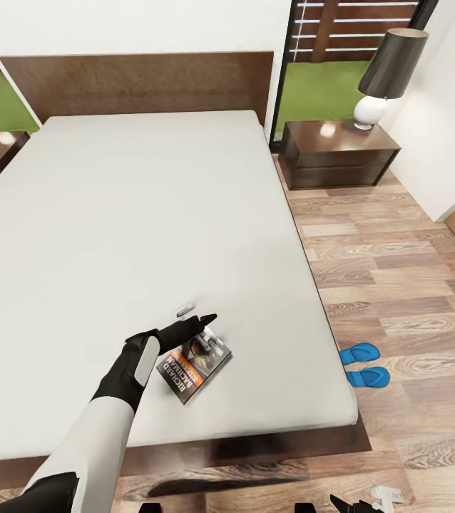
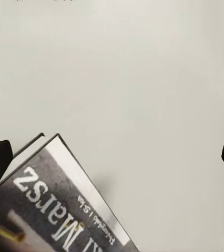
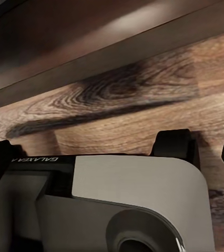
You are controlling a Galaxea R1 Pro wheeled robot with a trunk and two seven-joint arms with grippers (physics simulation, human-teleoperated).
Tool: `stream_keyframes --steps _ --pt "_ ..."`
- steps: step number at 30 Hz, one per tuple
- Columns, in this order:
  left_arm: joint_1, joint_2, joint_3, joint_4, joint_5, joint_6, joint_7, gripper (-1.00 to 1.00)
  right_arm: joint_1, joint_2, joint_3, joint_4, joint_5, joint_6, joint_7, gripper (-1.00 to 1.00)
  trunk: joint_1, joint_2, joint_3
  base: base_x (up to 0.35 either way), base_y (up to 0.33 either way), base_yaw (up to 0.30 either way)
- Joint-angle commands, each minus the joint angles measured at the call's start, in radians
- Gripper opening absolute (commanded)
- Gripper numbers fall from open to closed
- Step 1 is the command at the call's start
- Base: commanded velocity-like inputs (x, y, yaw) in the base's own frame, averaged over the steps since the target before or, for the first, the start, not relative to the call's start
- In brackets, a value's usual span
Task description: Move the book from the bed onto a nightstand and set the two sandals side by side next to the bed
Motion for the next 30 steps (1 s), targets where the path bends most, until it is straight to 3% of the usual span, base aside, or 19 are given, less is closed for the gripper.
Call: stream_keyframes --steps 1,12,30 --pt "-0.001 -0.001 0.005 -0.001 0.004 0.008 -0.003 1.0 -0.001 0.0 -0.001 0.002 -0.004 -0.001 0.005 1.0 0.0 0.0 -0.001 0.0 0.0 0.0" --pt "0.0 -0.001 0.005 0.0 0.004 0.007 -0.003 1.0 -0.001 0.0 -0.001 0.002 -0.004 -0.001 0.005 1.0 0.0 0.0 -0.001 -0.133 0.0 0.0" --pt "0.001 -0.001 0.005 0.001 0.004 0.007 -0.003 1.0 -0.001 0.0 -0.001 0.002 -0.004 -0.001 0.005 1.0 0.0 0.0 -0.001 -0.022 0.0 0.0"
